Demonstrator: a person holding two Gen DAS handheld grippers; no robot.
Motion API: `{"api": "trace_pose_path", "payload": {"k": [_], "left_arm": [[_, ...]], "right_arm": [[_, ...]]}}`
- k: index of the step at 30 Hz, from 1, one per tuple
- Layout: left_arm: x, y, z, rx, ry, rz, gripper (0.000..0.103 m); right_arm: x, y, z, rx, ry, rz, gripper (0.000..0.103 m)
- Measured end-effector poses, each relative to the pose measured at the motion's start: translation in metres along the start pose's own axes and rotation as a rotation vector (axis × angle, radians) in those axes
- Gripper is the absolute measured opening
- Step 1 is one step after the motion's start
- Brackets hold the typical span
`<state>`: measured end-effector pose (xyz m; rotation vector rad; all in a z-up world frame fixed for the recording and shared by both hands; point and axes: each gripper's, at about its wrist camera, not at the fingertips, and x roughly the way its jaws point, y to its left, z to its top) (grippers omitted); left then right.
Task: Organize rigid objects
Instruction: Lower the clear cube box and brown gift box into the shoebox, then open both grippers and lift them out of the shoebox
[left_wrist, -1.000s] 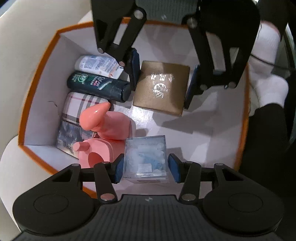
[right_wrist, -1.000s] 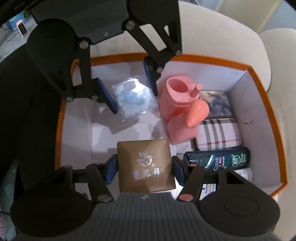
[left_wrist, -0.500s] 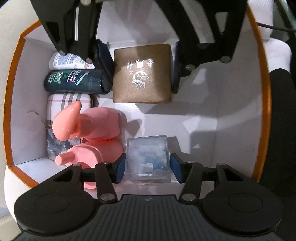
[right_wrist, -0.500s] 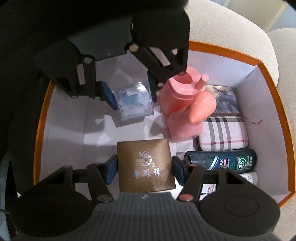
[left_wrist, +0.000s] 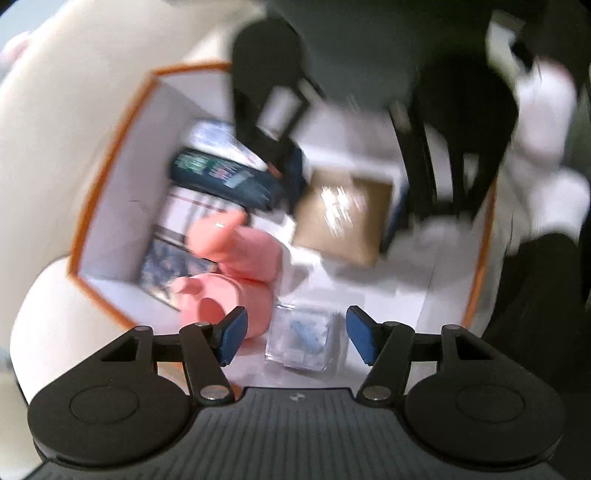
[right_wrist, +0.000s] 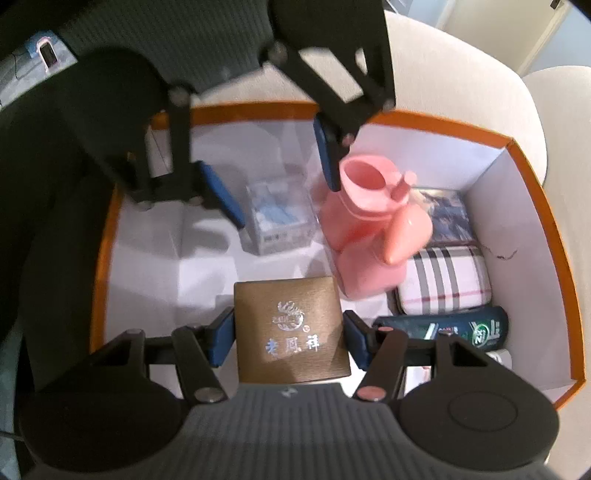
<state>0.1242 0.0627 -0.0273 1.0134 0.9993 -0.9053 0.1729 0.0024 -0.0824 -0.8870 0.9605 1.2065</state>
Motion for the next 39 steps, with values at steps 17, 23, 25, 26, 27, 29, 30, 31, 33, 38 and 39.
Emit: {"api": "trace_pose_path", "payload": {"k": [17, 23, 25, 26, 27, 29, 30, 31, 33, 38, 39], "left_arm": [[-0.022, 0.018, -0.042, -0.311, 0.049, -0.008, 0.062], [-0.014, 0.028, -0.047, -0.353, 0.015, -0.030, 0.047], [-0.014, 0.030, -0.048, -0.364, 0.001, -0.032, 0.045], [-0.015, 0.030, -0.049, -0.370, -0.004, -0.030, 0.045], [-0.015, 0.030, -0.049, -0.373, -0.008, -0.028, 0.045], [-0.016, 0.030, -0.049, -0.376, -0.012, -0.027, 0.045], [-0.017, 0.028, -0.049, -0.378, -0.013, -0.027, 0.045], [-0.018, 0.028, -0.049, -0.380, -0.014, -0.026, 0.045], [-0.017, 0.027, -0.049, -0.386, -0.018, -0.024, 0.045], [-0.013, 0.029, -0.051, -0.440, -0.028, -0.031, 0.048], [-0.011, 0.029, -0.051, -0.446, -0.027, -0.029, 0.051]], "right_arm": [[0.033, 0.004, 0.032, -0.054, 0.021, -0.012, 0.063], [0.038, -0.002, 0.033, 0.005, 0.014, 0.002, 0.063], [0.042, -0.004, 0.032, 0.035, 0.022, 0.011, 0.063], [0.043, -0.003, 0.031, 0.037, 0.023, 0.010, 0.063], [0.044, -0.002, 0.031, 0.034, 0.026, 0.001, 0.063], [0.043, 0.001, 0.031, 0.030, 0.025, -0.012, 0.063], [0.040, 0.001, 0.032, 0.033, 0.019, -0.016, 0.064], [0.036, 0.002, 0.032, 0.041, 0.015, -0.018, 0.066], [0.026, 0.003, 0.033, 0.075, 0.024, -0.026, 0.073], [0.009, -0.001, 0.026, 0.228, 0.085, -0.046, 0.076], [0.009, -0.002, 0.024, 0.278, 0.109, -0.047, 0.076]]}}
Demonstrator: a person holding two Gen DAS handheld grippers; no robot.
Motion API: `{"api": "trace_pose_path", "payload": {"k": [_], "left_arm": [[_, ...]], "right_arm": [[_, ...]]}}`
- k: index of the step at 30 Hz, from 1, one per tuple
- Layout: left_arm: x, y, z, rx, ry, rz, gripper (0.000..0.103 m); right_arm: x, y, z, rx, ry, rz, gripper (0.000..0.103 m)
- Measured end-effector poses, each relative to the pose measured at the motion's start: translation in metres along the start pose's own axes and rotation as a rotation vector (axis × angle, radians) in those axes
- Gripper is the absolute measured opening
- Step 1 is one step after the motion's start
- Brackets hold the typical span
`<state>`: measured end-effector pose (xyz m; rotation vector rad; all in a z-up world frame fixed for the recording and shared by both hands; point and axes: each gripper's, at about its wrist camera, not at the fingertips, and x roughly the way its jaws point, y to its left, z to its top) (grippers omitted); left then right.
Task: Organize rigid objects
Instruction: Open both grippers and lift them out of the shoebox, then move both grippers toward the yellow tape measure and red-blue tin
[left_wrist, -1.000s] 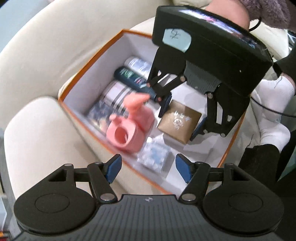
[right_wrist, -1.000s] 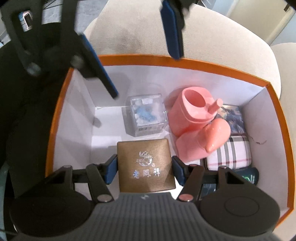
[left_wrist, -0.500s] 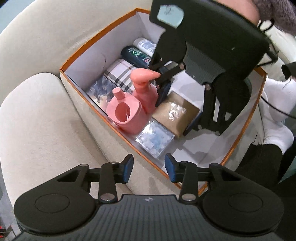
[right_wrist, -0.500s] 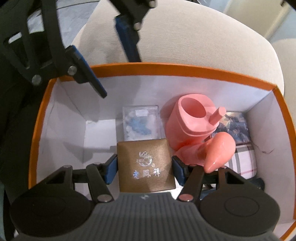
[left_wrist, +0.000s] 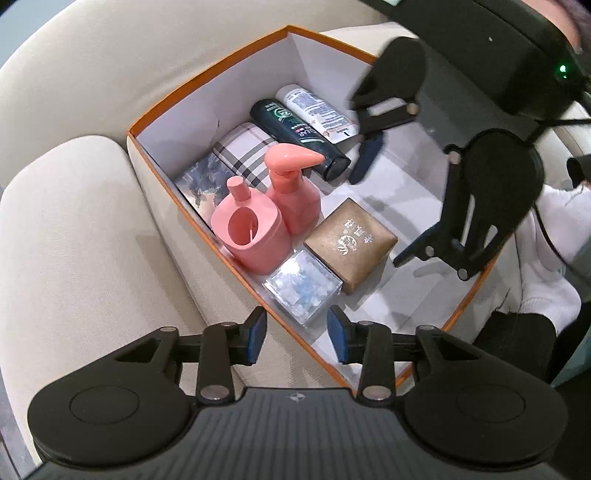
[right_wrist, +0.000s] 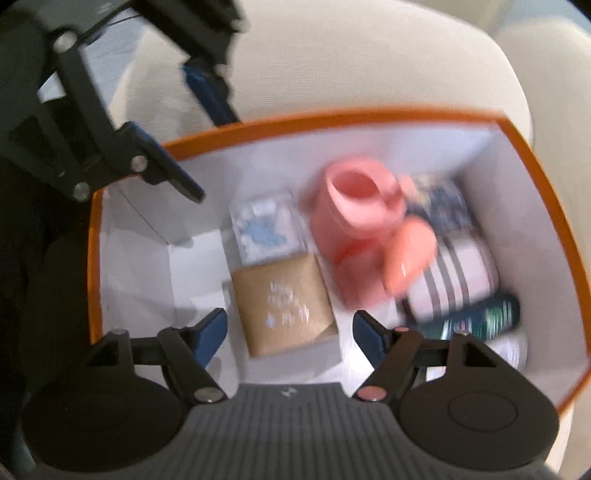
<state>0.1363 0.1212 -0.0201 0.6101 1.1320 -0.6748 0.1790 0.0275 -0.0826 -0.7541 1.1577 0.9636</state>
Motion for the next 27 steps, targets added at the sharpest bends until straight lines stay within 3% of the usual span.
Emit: {"api": "trace_pose_path", "payload": {"k": [1, 3, 7, 8, 9, 10, 13, 18, 27], "left_arm": [[0.001, 0.000, 0.000, -0.003, 0.002, 0.008, 0.056], [0.002, -0.001, -0.001, -0.008, 0.005, 0.024, 0.057], [-0.011, 0.004, -0.005, -0.052, -0.039, 0.010, 0.057], [-0.015, 0.005, -0.007, -0.065, -0.050, 0.009, 0.057], [-0.020, 0.007, -0.009, -0.080, -0.063, 0.012, 0.057], [-0.025, 0.008, -0.010, -0.096, -0.076, 0.020, 0.057], [-0.035, 0.010, -0.016, -0.145, -0.101, 0.026, 0.057], [-0.035, 0.007, -0.020, -0.185, -0.124, 0.041, 0.057], [-0.043, 0.004, -0.016, -0.246, -0.189, 0.097, 0.057]], "right_arm": [[0.000, -0.003, -0.002, 0.041, 0.010, 0.000, 0.073], [-0.001, -0.002, -0.004, 0.118, 0.015, 0.003, 0.068], [-0.012, 0.005, -0.005, 0.260, -0.064, -0.004, 0.061], [-0.015, 0.006, -0.004, 0.302, -0.076, -0.004, 0.056], [-0.016, 0.007, -0.002, 0.348, -0.073, -0.021, 0.043], [-0.017, 0.008, 0.004, 0.391, -0.067, -0.052, 0.038], [-0.018, 0.007, 0.006, 0.528, -0.053, -0.076, 0.037], [0.002, 0.002, -0.008, 0.707, 0.053, -0.052, 0.039], [0.009, -0.001, -0.018, 0.779, -0.020, -0.048, 0.035]]}}
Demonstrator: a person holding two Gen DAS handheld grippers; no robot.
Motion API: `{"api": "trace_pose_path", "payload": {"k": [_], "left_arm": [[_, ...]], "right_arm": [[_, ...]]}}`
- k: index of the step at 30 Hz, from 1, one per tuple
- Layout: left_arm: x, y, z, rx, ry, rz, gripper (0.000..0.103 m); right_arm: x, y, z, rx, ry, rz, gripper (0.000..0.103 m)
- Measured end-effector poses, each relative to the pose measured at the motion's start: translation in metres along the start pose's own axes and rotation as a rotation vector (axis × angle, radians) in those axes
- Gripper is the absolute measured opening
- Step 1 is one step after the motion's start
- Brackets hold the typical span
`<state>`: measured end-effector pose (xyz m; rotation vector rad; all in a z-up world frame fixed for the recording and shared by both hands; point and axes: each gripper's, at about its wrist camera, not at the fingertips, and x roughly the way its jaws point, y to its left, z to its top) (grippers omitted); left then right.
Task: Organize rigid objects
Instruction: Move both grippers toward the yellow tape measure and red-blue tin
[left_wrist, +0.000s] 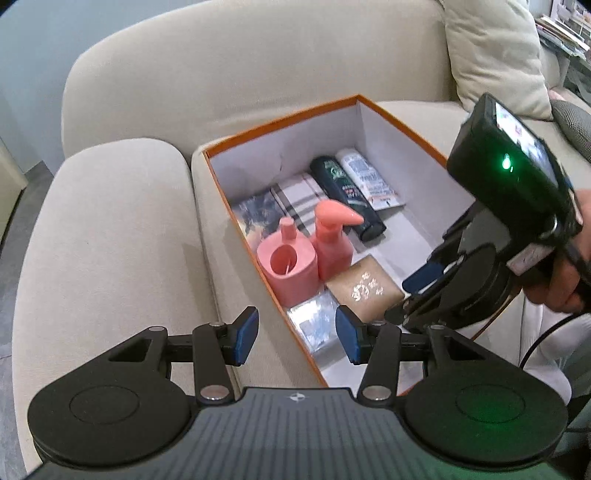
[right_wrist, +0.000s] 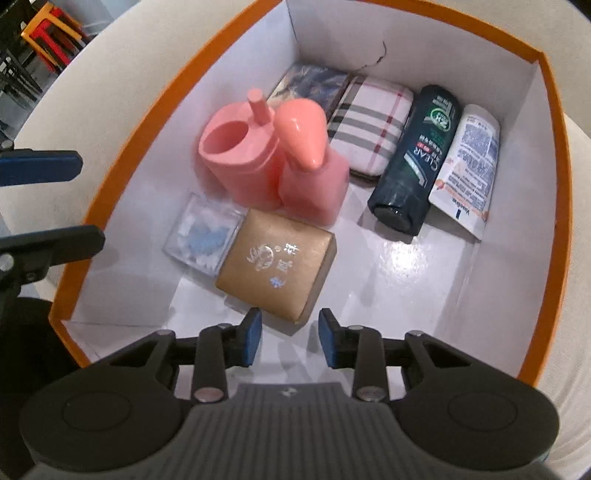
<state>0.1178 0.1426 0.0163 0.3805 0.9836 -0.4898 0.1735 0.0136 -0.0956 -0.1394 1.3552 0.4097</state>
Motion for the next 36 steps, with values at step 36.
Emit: {"api": "trace_pose_path", "payload": {"k": [36], "left_arm": [[0.009, -0.232, 0.042, 0.080, -0.145, -0.119, 0.054]], "right_arm": [[-0.113, -0.180, -0.199, 0.407, -0.455, -0.031, 0.037]]}}
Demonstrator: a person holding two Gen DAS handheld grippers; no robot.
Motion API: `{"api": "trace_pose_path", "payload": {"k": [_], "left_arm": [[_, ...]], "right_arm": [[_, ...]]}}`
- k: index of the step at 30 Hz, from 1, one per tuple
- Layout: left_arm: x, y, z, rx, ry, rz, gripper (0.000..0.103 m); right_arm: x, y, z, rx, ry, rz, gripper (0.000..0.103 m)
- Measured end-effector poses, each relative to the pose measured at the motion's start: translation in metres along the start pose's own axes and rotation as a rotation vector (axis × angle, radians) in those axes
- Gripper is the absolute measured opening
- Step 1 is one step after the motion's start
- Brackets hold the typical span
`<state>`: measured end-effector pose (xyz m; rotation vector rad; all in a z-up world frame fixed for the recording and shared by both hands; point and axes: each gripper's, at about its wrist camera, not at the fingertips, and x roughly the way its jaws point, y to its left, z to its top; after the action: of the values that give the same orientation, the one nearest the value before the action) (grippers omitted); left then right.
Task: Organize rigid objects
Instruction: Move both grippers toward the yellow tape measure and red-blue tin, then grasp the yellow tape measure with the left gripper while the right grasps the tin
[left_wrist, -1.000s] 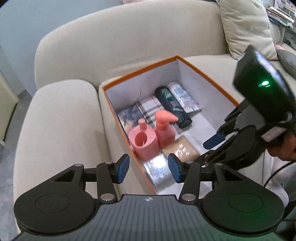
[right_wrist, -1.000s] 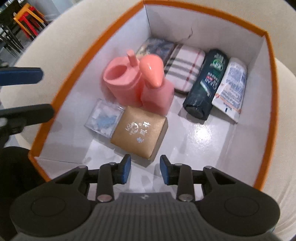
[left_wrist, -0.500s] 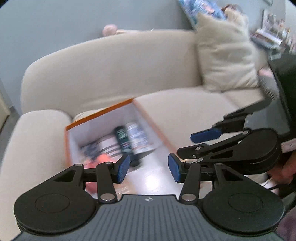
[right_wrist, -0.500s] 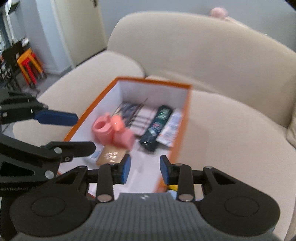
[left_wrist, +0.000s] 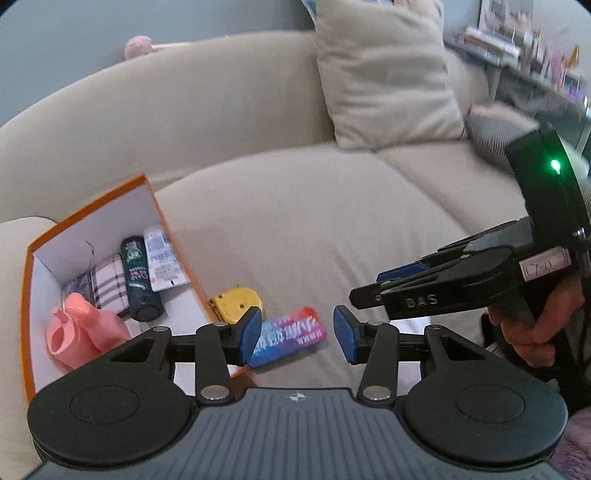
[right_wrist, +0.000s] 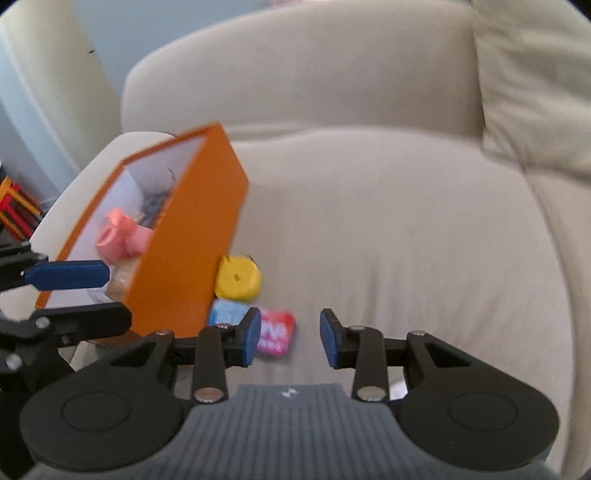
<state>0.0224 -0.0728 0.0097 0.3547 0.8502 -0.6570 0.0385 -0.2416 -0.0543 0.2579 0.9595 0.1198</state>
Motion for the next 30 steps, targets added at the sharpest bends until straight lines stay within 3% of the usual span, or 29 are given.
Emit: {"api": "trace_pose_path", "payload": {"k": [6, 12, 27, 30], "left_arm": [[0.032, -0.022, -0.006, 0.108, 0.092, 0.094, 0.053], [0.055, -0.014, 0.001, 0.088, 0.179, 0.163, 0.053], [0.083, -0.019, 0.011, 0.150, 0.250, 0.223, 0.052], [0.087, -0.021, 0.010, 0.180, 0.250, 0.234, 0.052]], "right_arm": [[0.030, -0.014, -0.009, 0.082, 0.065, 0.049, 0.041], [0.058, -0.021, -0.015, 0.140, 0.121, 0.103, 0.045], [0.103, -0.035, -0.015, 0.264, 0.187, 0.196, 0.054], [0.102, -0.031, -0.014, 0.252, 0.187, 0.198, 0.048]]}}
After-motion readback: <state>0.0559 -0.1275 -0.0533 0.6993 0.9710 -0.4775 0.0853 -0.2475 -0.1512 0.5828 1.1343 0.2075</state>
